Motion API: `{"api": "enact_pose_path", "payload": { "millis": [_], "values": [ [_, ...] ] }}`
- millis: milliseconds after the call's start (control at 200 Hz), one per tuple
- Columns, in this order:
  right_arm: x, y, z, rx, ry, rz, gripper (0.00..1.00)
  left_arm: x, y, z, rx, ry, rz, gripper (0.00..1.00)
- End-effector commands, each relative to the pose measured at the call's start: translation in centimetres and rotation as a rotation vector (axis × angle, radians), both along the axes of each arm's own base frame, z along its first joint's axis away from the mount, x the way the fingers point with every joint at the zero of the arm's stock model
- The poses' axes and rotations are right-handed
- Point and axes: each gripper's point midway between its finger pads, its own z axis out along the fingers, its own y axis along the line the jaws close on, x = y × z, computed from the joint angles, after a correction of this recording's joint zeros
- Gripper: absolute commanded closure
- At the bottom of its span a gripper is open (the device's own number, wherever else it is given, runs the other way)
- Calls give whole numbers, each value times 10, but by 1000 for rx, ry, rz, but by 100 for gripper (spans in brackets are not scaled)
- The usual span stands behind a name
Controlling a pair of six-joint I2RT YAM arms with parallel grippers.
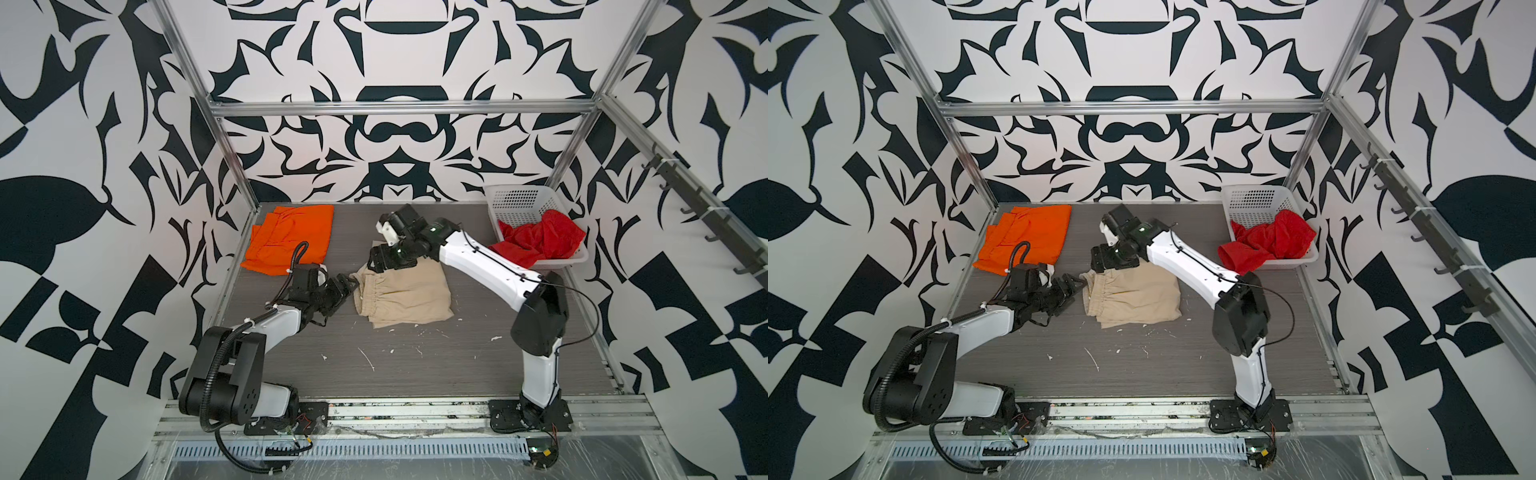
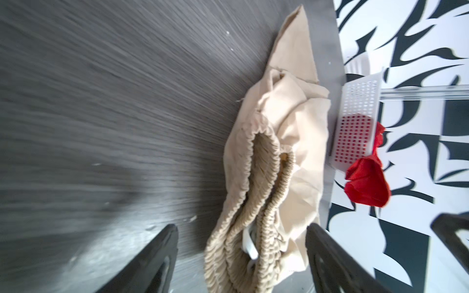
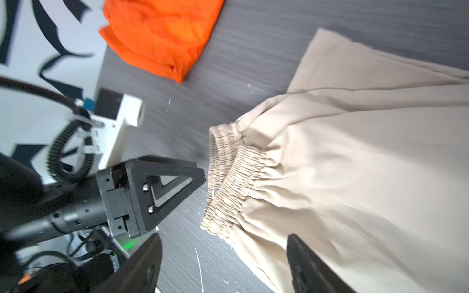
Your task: Fold and stack the shorts
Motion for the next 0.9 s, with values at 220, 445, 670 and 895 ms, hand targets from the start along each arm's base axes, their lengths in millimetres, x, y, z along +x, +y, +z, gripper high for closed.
{"api": "enact_pose_path", "payload": {
  "millis": [220, 445, 670, 895],
  "values": [
    [13, -47, -84, -43, 149, -119, 23, 11, -18, -3, -127, -2, -38, 17],
    [29, -96, -83, 30, 143, -233, 20, 21, -33, -10, -111, 11, -90, 18],
    [32, -179, -106, -19, 181, -396, 19, 26, -48, -12, -70, 7, -140, 22],
    [23, -183, -136, 30, 262, -377, 21, 29, -58, -13, -18, 7, -177, 31]
  ]
}}
